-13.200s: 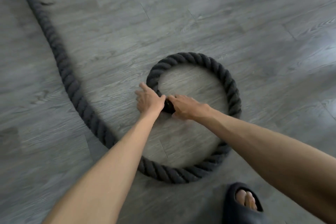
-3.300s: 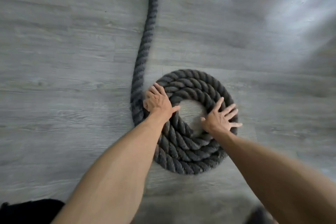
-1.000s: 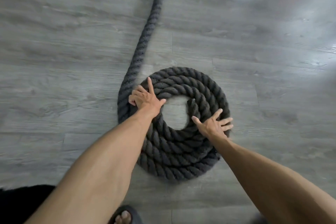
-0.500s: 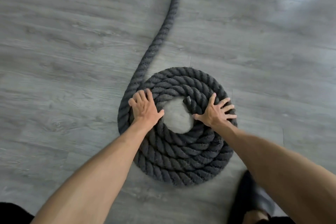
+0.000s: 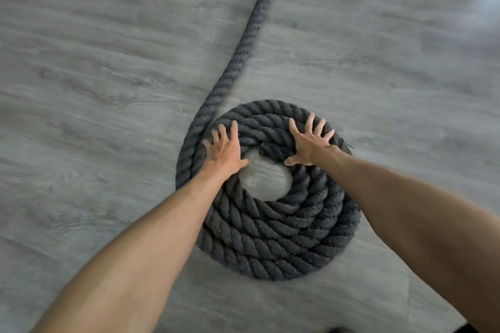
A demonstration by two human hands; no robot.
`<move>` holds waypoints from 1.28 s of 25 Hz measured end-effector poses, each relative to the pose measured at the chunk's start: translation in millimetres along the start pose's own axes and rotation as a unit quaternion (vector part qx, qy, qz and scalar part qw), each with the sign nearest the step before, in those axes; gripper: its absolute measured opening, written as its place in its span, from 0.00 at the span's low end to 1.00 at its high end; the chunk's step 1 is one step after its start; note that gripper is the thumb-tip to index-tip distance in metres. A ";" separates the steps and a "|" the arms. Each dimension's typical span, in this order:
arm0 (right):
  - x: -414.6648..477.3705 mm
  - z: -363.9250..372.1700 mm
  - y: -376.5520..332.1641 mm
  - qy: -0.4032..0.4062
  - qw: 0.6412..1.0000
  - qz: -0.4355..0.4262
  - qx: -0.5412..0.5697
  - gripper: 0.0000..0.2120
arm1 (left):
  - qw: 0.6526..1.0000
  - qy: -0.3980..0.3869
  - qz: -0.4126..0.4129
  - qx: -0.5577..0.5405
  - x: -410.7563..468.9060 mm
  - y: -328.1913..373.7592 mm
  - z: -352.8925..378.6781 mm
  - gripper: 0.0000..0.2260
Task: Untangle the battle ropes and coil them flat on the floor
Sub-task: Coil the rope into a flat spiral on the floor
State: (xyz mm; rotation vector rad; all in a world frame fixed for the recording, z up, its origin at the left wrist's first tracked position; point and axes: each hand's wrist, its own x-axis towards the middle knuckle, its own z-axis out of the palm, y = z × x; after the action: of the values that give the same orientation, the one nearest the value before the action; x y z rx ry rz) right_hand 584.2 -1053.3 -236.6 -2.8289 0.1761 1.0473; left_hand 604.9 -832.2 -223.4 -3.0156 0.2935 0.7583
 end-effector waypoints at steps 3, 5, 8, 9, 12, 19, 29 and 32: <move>13.6 -25.3 26.0 -0.010 0.999 -0.034 -0.040 0.60 | 0.999 -0.039 0.000 -0.004 14.6 42.4 -22.9 0.53; 24.3 -41.7 37.9 -0.021 0.997 -0.051 -0.052 0.60 | 0.999 -0.047 0.017 0.004 26.6 62.2 -35.1 0.54; 42.6 -59.6 45.9 -0.029 0.994 -0.062 -0.083 0.59 | 0.998 -0.041 0.047 0.021 62.4 73.5 -51.1 0.56; 49.6 -65.1 47.7 -0.032 0.993 -0.067 -0.093 0.59 | 0.997 -0.036 0.061 0.032 78.0 75.7 -56.7 0.57; 73.2 -79.8 53.8 -0.012 0.990 -0.078 -0.115 0.60 | 0.992 -0.036 0.118 0.031 130.5 84.5 -67.3 0.59; 93.3 -88.7 51.8 0.049 0.987 -0.027 -0.148 0.60 | 0.976 -0.022 0.211 0.037 184.5 72.7 -70.3 0.57; 33.9 -15.8 36.8 0.090 0.876 0.405 0.245 0.69 | 0.977 0.041 0.190 0.086 214.8 53.8 -86.1 0.53; 52.8 -24.1 39.7 0.053 0.860 0.423 0.282 0.66 | 0.980 0.041 0.179 0.076 217.1 50.1 -89.3 0.52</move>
State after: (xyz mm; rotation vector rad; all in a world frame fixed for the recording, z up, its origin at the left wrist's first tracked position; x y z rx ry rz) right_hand 633.5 -1099.8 -255.8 -2.2229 1.5541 0.7317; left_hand 825.0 -925.5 -245.5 -2.8850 0.8708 0.5941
